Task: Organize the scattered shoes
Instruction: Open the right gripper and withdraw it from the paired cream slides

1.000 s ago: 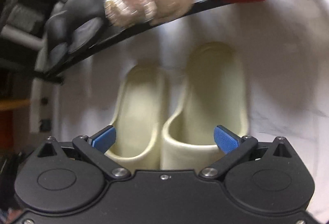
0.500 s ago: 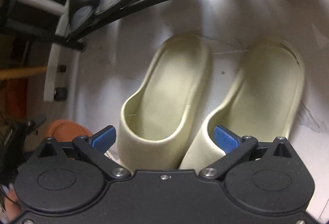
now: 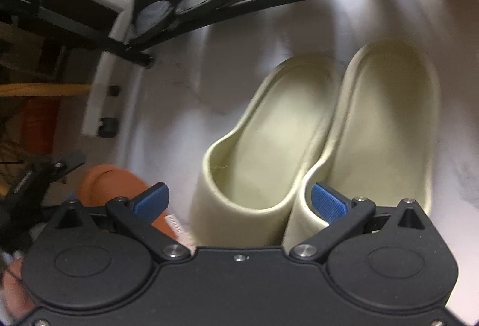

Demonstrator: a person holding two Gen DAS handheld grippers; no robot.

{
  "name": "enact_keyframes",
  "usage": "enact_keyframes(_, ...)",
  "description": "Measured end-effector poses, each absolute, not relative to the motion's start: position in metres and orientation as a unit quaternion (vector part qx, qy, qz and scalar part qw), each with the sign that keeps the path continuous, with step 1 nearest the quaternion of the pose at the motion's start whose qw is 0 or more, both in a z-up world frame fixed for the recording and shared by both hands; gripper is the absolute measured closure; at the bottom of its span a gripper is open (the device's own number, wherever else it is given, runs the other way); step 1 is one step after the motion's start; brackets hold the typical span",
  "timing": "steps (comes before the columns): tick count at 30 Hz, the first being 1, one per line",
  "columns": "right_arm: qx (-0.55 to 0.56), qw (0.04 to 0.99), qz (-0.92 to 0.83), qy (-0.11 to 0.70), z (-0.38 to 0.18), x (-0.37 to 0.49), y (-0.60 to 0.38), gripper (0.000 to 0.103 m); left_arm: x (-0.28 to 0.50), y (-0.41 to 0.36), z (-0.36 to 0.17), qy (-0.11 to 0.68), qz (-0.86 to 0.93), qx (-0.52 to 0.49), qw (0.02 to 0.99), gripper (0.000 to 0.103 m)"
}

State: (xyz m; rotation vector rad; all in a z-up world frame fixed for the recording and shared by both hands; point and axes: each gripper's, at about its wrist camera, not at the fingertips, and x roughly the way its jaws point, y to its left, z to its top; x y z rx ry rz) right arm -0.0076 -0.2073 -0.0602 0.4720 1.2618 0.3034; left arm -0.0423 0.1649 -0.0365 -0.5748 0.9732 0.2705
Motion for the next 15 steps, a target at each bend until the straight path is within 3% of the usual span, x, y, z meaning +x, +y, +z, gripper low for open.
enact_keyframes(5,0.144,0.819,0.159,0.533,-0.026,-0.019,-0.188,0.0,-0.038,0.165,-0.037,0.463,0.121,-0.267,0.837,0.001)
enact_keyframes(7,0.048,0.829,0.185,0.526,-0.02,-0.031,-0.161,0.0,-0.037,0.165,-0.037,0.463,0.119,-0.268,0.837,0.001)
enact_keyframes(12,-0.15,0.815,0.227,0.511,-0.039,-0.054,-0.095,0.0,-0.038,0.165,-0.037,0.462,0.117,-0.272,0.836,0.001)
enact_keyframes(15,-0.185,0.8,0.24,0.517,-0.055,-0.059,-0.077,0.0,-0.039,0.166,-0.036,0.46,0.118,-0.276,0.836,0.001)
